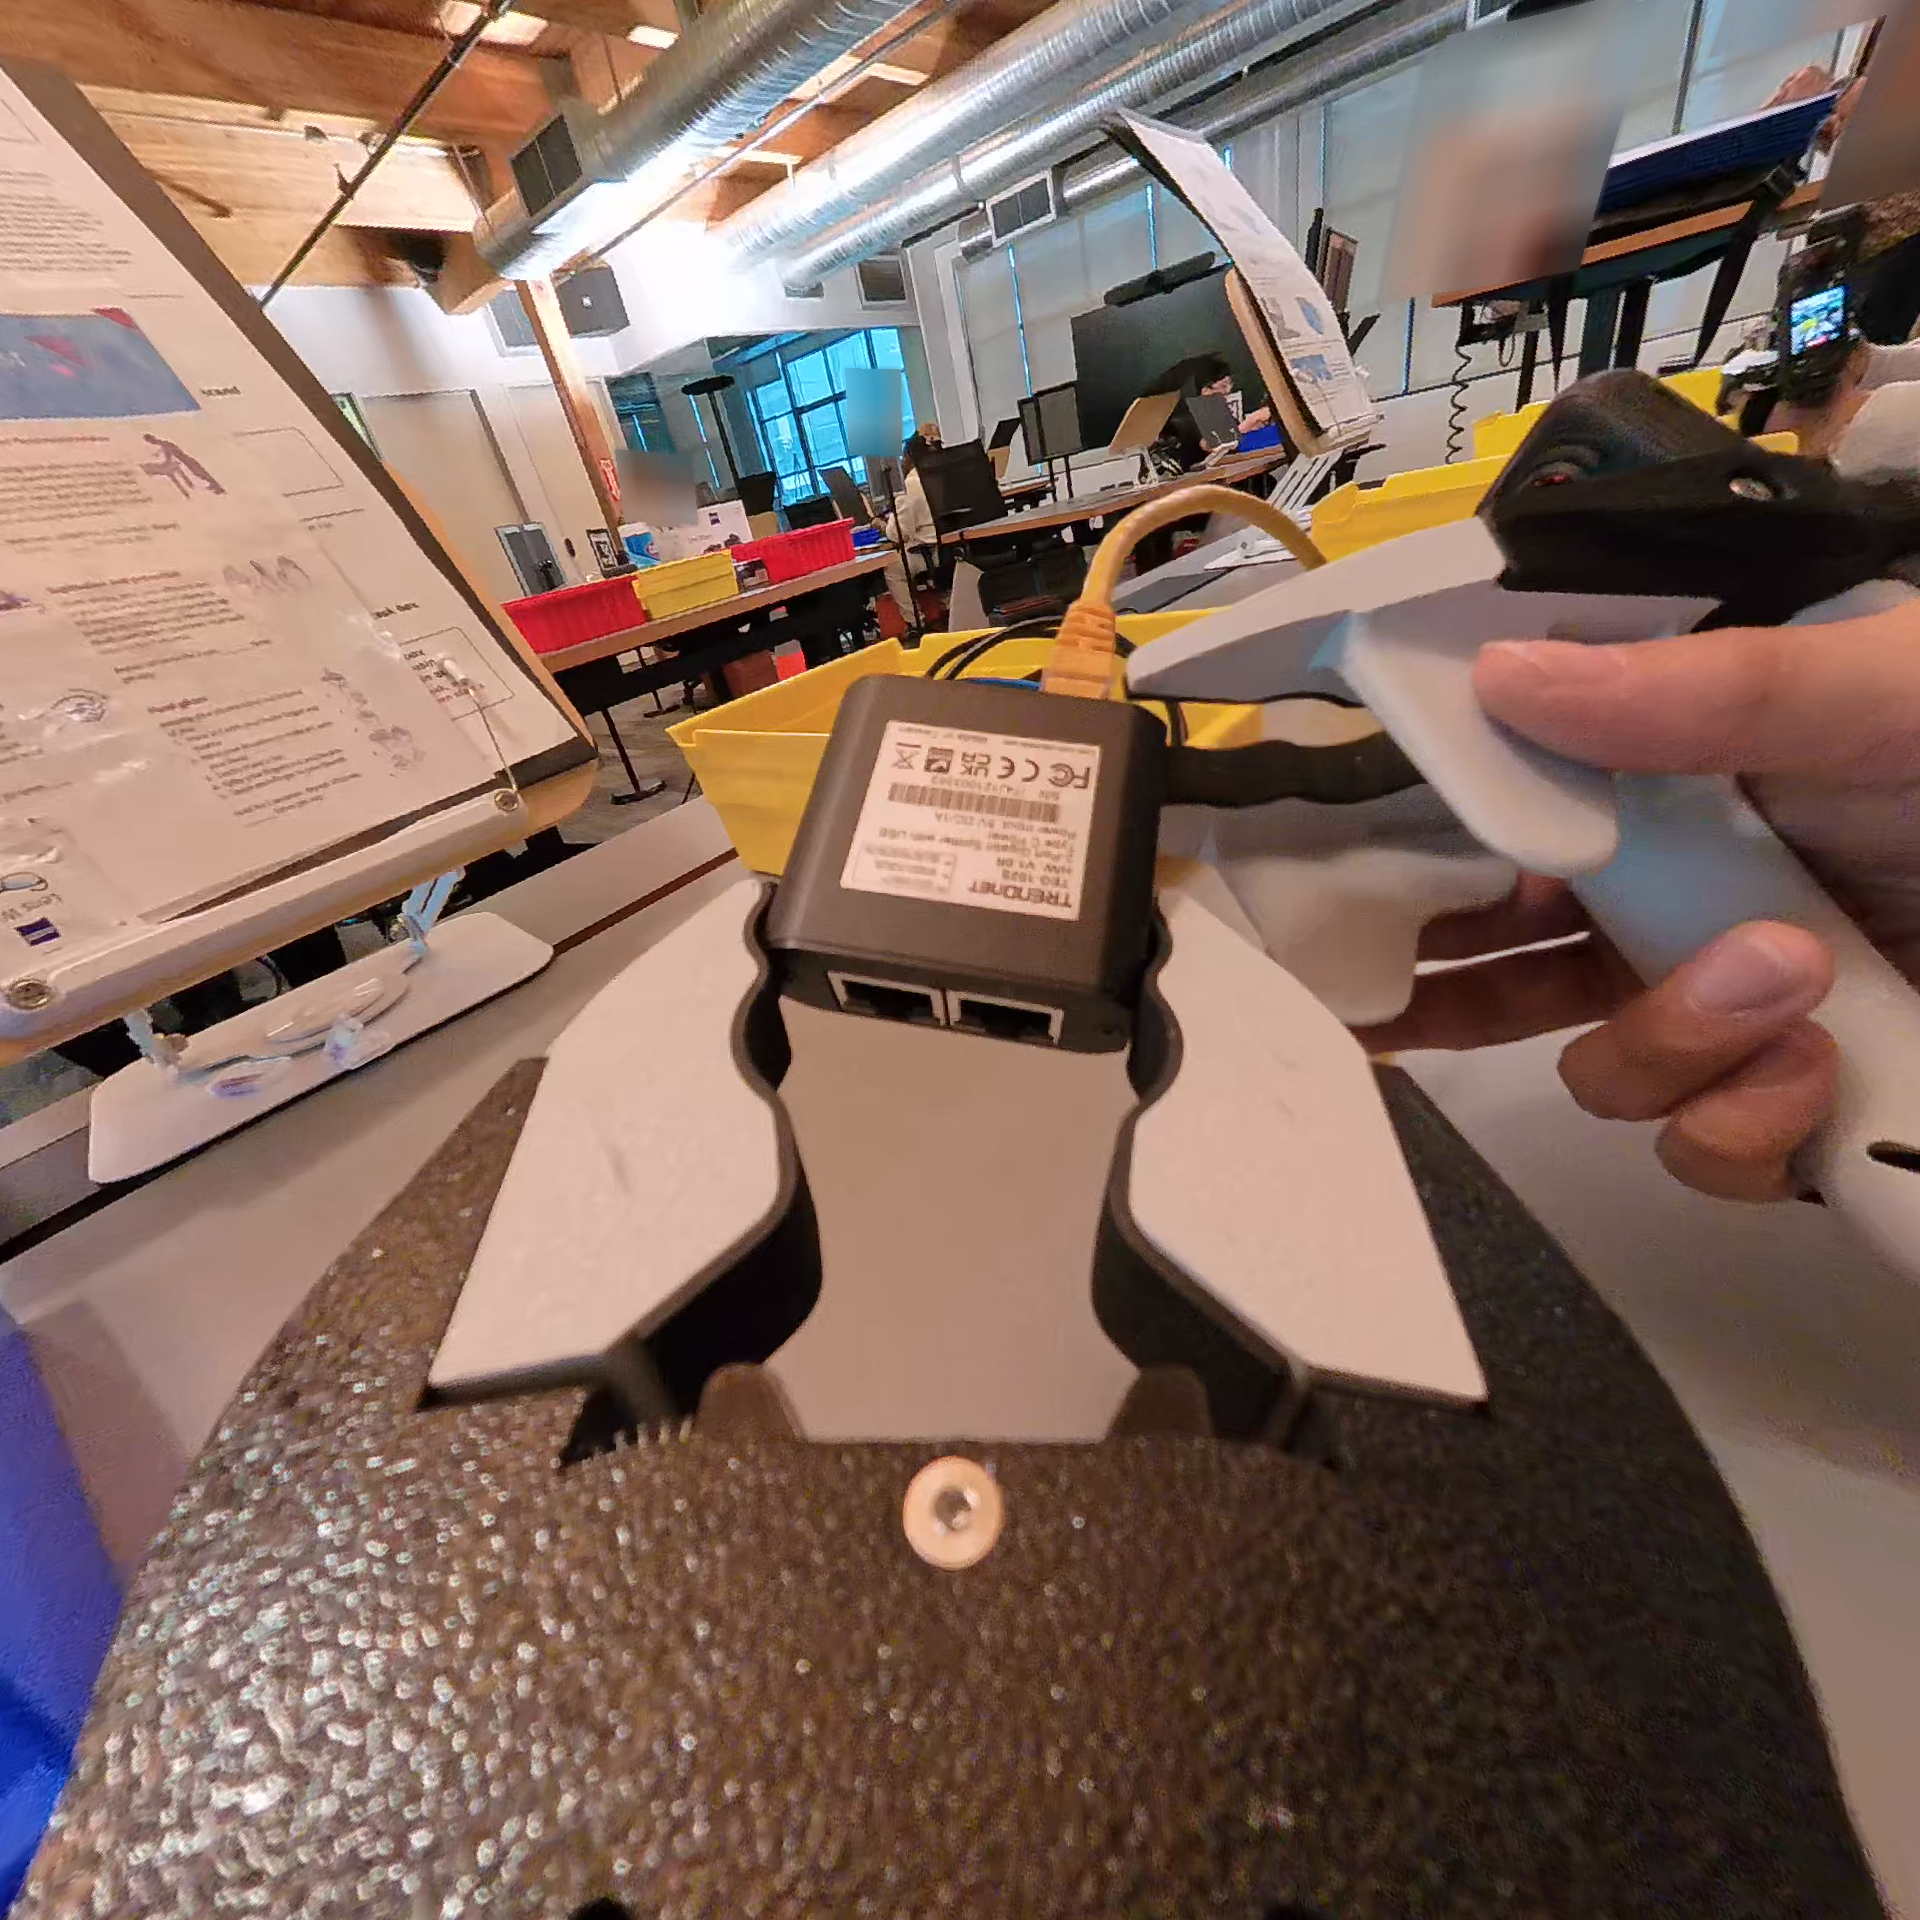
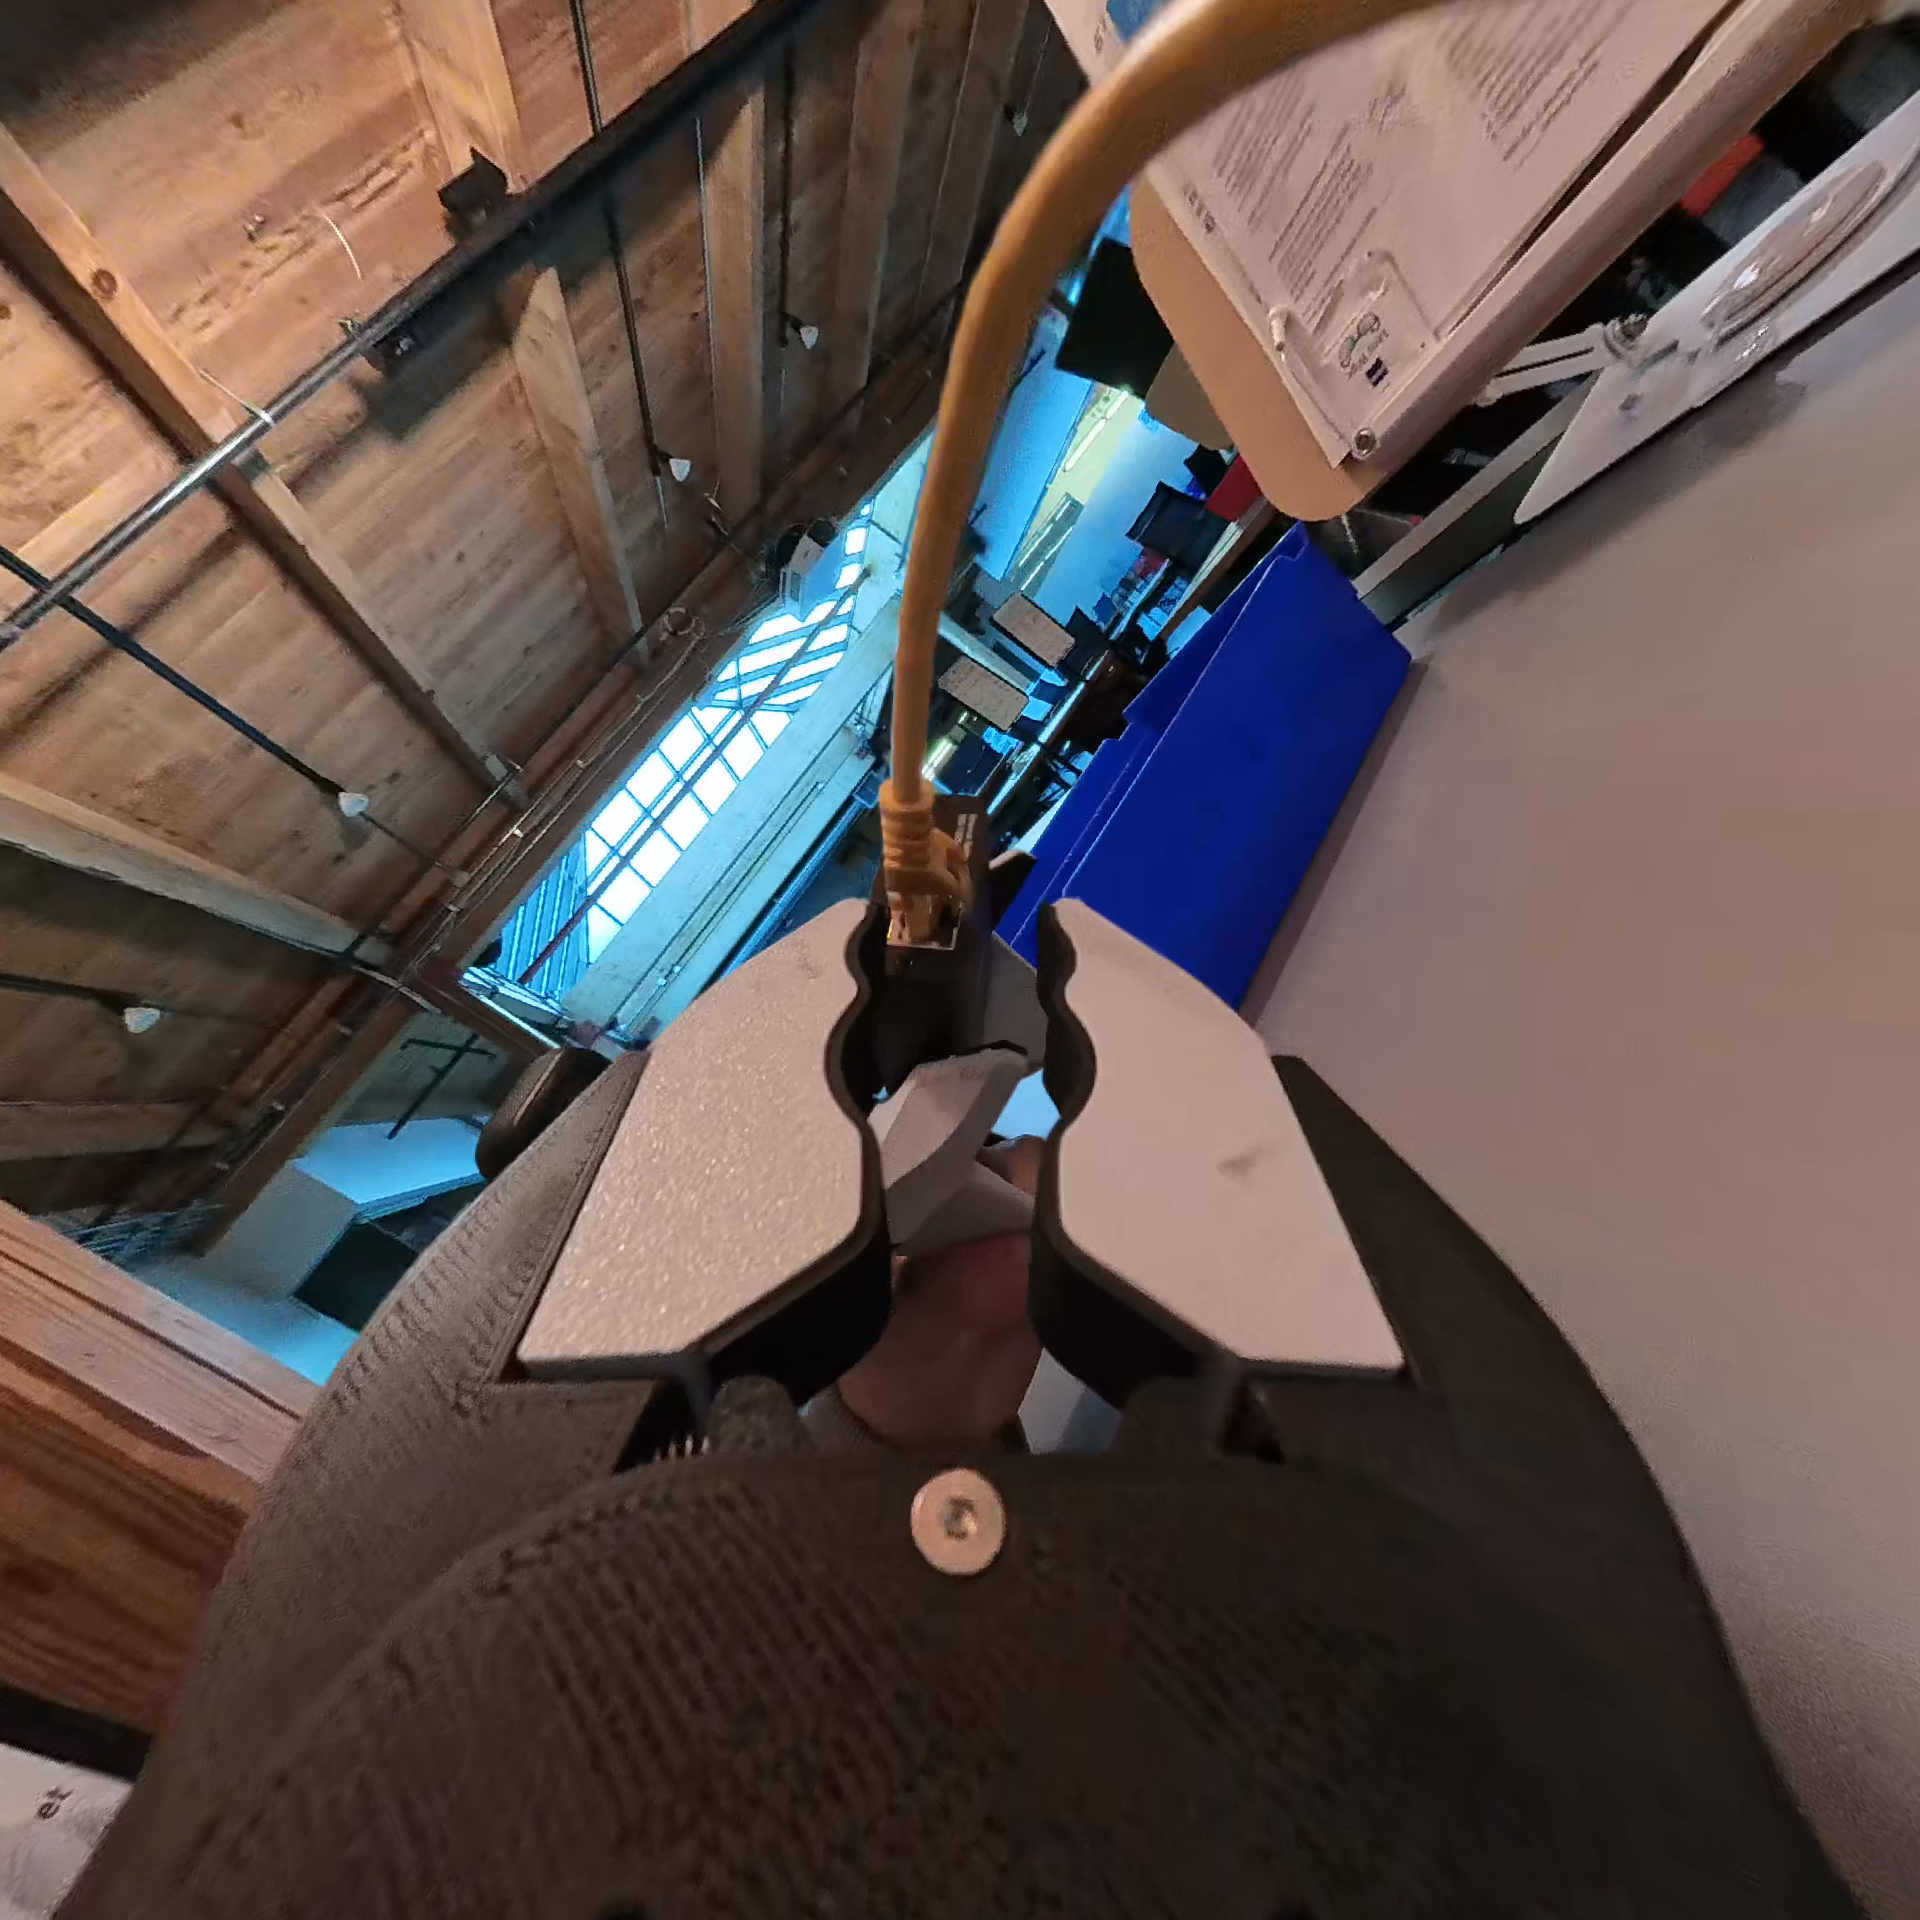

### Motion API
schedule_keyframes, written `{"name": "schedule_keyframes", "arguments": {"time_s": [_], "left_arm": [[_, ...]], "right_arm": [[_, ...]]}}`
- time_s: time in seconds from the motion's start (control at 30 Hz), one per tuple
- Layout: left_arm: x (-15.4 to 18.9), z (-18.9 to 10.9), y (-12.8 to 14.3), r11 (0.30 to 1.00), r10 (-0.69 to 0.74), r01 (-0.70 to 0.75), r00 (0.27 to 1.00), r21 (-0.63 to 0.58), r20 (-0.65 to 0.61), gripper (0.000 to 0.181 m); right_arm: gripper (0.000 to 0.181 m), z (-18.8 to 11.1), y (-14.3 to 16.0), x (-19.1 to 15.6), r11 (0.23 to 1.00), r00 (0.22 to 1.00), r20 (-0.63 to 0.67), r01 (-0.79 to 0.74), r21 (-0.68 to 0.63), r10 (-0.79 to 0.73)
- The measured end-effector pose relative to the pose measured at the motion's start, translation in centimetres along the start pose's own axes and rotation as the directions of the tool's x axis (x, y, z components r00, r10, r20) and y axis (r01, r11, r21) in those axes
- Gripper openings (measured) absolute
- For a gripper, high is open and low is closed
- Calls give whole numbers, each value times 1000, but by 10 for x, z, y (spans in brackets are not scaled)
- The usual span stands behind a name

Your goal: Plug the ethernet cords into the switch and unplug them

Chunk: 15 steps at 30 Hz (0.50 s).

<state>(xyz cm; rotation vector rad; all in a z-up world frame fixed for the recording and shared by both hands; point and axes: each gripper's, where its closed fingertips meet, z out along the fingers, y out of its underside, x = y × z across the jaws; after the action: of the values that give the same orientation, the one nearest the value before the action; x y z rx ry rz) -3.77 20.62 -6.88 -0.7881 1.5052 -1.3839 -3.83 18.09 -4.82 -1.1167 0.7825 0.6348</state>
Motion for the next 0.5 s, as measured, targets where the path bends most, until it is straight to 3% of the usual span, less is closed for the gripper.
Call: {"name": "schedule_keyframes", "arguments": {"time_s": [0.13, 0.2, 0.5], "left_arm": [[3, 1, 0, 1000, 10, -10, 1000, -5, -9, 64], [5, 2, 2, 1000, 24, -25, 1000, -18, -7, 64], [7, 4, 5, 999, 40, -41, 999, -35, -3, 64]], "right_arm": [[29, 2, 3, 2, 1000, 1000, -3, -5, -5, 5], [15, 1, 1, 0, 1000, 1000, 6, 5, 13, -5], [14, 1, 1, 2, 998, 999, 24, -31, 55, 30]]}}
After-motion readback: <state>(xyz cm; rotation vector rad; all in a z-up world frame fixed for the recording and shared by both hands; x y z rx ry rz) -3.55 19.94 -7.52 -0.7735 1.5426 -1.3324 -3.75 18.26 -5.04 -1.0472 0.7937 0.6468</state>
